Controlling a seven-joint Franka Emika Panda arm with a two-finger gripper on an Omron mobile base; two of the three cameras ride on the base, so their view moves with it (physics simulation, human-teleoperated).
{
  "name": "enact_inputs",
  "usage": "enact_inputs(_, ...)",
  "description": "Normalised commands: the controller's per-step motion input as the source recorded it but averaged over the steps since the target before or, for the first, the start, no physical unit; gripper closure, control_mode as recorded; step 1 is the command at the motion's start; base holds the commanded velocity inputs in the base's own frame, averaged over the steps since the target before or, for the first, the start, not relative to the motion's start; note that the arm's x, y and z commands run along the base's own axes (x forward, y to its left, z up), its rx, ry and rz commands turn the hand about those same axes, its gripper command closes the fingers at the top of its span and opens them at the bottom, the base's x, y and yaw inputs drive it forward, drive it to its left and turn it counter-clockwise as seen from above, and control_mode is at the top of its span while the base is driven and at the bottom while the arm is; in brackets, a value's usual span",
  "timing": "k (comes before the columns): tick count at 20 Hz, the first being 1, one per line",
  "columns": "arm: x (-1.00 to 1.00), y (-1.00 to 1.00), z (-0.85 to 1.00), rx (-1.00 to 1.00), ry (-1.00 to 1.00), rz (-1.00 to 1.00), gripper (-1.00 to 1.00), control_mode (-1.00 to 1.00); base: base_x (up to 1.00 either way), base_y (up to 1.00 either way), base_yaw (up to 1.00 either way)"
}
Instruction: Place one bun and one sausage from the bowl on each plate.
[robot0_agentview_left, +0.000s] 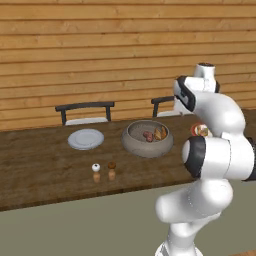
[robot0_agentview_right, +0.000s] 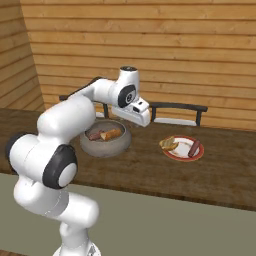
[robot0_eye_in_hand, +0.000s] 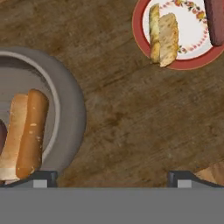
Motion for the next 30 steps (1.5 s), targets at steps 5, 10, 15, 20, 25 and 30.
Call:
enact_inputs(5, 0.13, 1.00, 0.00, -0.01, 0.15, 0.00, -1.00, -1.00, 0.00, 0.00, 0.00)
enact_inputs(10, 0.35, 0.94, -0.06, 0.00, 0.21, 0.00, -1.00, -1.00, 0.00, 0.00, 0.00)
enact_inputs(15, 0.54, 0.29, -0.41, 0.00, 0.07, -0.05, -1.00, -1.00, 0.00, 0.00, 0.00)
enact_inputs(20, 0.50, -0.03, -0.53, -0.05, -0.01, -0.09, -1.00, -1.00, 0.00, 0.00, 0.00)
enact_inputs(25, 0.06, -0.37, -0.05, -0.03, 0.00, -0.13, -1.00, -1.00, 0.00, 0.00, 0.00)
enact_inputs(30, -0.14, -0.36, -0.03, 0.00, 0.00, -0.07, -1.00, -1.00, 0.00, 0.00, 0.00)
